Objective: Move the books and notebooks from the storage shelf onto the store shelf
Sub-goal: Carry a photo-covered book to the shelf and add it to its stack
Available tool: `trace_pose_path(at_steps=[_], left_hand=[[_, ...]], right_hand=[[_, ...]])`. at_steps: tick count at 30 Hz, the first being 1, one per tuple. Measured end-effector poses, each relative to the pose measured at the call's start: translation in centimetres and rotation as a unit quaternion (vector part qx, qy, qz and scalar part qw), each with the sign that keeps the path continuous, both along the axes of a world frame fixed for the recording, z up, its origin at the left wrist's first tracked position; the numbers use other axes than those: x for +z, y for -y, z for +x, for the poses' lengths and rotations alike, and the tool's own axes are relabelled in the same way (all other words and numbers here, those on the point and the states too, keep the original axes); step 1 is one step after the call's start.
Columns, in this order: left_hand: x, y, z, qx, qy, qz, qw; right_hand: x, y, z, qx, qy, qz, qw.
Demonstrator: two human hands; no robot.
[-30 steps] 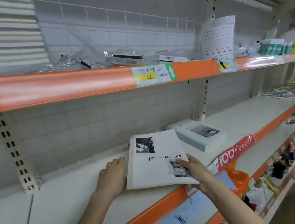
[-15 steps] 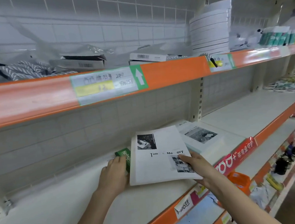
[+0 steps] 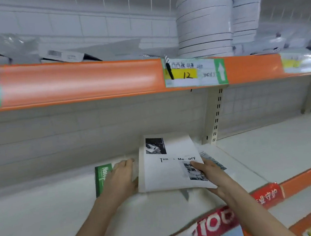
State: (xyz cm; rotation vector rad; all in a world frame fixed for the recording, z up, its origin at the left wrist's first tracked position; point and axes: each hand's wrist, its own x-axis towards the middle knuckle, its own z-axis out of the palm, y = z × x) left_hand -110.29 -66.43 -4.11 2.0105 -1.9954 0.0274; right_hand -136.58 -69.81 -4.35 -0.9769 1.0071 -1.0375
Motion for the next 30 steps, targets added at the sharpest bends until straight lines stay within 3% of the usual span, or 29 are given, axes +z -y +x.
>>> trace_pose_path(at_steps=[3,7,16,30], left_hand=[[-0.1,1.3,-3.2,0.022,-0.017,-0.006,1.000],[-0.5,2.2,-6.9,0.064,-0.033,-0.010,0.997],[-0.8,2.4,-12.6,0.133,0.001,-0.003,0.991],[-1.7,-0.2,-13.2,0.190,0.020,0.027,0.981]], right_hand=[[0.6,2.0,-3.4,0.025,-0.016,-0.015,0.999],[1.1,4.6,-7.2,0.048,-0.113,-0.039,0.992],[1.1,8.3,-12.0,0.094,-0.142,-0.032,0.985],[-0.6,10.5,-11.6,0.139,-0.184,-0.039,0.972]])
